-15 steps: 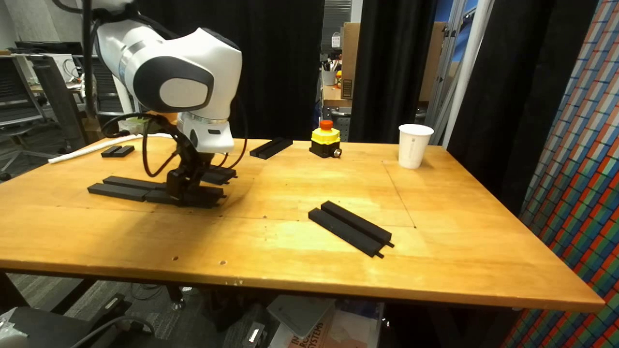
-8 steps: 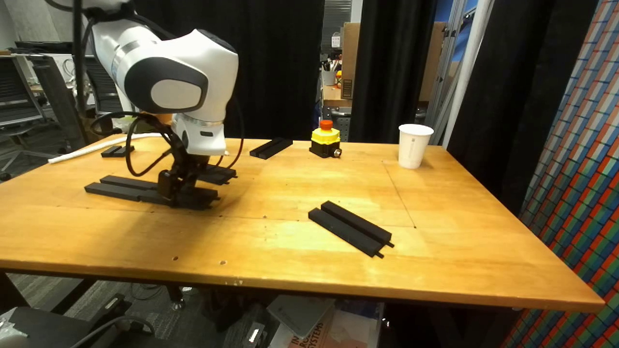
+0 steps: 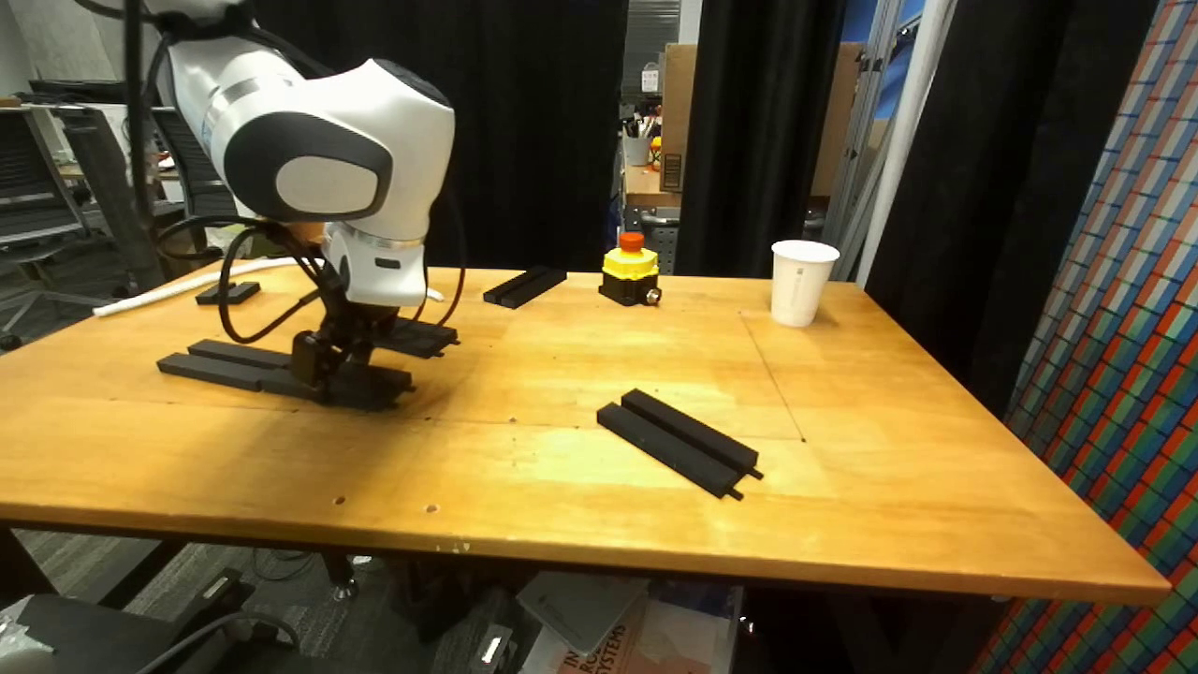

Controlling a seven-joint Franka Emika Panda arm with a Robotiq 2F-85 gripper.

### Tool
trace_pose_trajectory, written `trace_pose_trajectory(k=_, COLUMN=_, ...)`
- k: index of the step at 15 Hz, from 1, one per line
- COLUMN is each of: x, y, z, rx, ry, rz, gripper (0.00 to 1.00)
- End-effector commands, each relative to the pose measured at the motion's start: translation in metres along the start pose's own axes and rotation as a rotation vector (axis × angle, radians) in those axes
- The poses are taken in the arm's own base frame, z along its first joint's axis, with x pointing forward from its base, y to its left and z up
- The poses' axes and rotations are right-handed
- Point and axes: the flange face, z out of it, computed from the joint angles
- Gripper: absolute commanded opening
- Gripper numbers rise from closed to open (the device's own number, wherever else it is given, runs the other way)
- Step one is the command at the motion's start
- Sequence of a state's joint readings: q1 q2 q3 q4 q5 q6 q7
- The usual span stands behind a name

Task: Join the four pieces of the black objects together

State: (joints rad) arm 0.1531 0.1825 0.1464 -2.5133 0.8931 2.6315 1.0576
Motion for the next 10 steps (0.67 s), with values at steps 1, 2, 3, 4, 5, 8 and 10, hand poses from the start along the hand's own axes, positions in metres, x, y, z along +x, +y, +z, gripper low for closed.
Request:
trace_pose_trajectory(k=1, x=0.003, y=0.023, z=0.019, rx=-0.026, ry=0.012, rz=0.032, gripper=0.46)
trace_pose_trajectory(k=2, x=0.002, y=0.025, z=0.019, rx=-0.022, ry=0.012, rz=0.034, gripper=0.46)
trace_pose_trajectory(k=3, x=0.002, y=0.026, z=0.02, rx=-0.019, ry=0.011, rz=0.038, gripper=0.46)
trace_pose_trajectory(k=4, x=0.0, y=0.027, z=0.021, rx=-0.017, ry=0.01, rz=0.04, gripper=0.46)
trace_pose_trajectory(k=5, x=-0.002, y=0.028, z=0.021, rx=-0.018, ry=0.01, rz=0.041, gripper=0.46)
trace_pose_trajectory(k=8, x=-0.005, y=0.031, z=0.023, rx=-0.013, ry=0.018, rz=0.035, gripper=0.46)
trace_pose_trajectory(k=10, x=-0.007, y=0.034, z=0.024, rx=-0.014, ry=0.021, rz=0.03, gripper=0.46)
